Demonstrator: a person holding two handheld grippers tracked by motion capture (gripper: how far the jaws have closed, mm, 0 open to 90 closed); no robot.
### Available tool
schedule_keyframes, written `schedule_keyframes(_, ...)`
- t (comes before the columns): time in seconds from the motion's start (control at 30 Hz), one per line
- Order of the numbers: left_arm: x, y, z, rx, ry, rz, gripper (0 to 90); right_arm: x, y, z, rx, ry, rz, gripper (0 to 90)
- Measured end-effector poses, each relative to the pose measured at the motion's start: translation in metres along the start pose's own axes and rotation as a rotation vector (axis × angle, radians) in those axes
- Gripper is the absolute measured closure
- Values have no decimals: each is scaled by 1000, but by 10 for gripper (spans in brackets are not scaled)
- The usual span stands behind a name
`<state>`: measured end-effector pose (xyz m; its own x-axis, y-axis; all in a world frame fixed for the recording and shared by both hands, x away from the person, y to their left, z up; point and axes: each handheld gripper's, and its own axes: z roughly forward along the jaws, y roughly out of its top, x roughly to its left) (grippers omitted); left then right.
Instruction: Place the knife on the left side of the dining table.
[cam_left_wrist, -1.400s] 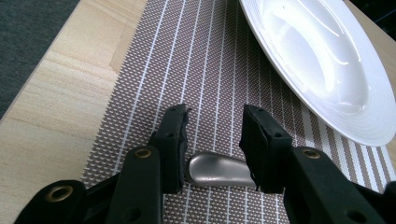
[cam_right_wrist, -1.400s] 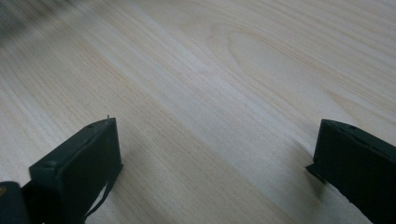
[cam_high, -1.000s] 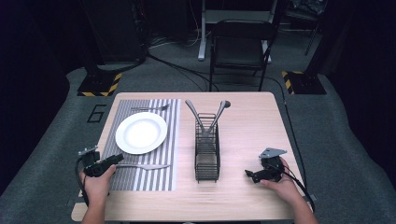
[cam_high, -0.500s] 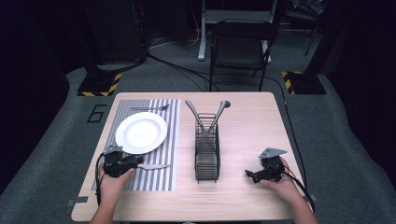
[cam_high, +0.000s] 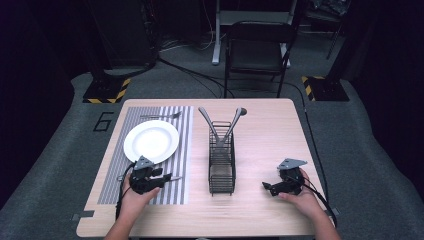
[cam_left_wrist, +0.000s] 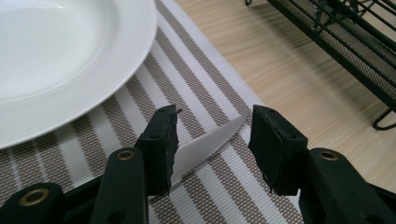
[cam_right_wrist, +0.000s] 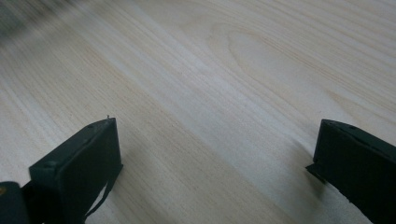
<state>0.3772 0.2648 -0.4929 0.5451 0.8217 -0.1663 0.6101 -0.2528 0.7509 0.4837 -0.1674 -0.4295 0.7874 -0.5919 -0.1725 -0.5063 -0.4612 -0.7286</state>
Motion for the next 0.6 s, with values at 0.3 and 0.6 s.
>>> schedule_keyframes(0.3, -16, -3, 18, 47, -39, 101, 473, 0, 0, 0, 0, 0, 0, 0)
schedule_keyframes(0.6, -30, -3, 27, 81, -68, 190, 450, 0, 0, 0, -1, 0, -1, 0)
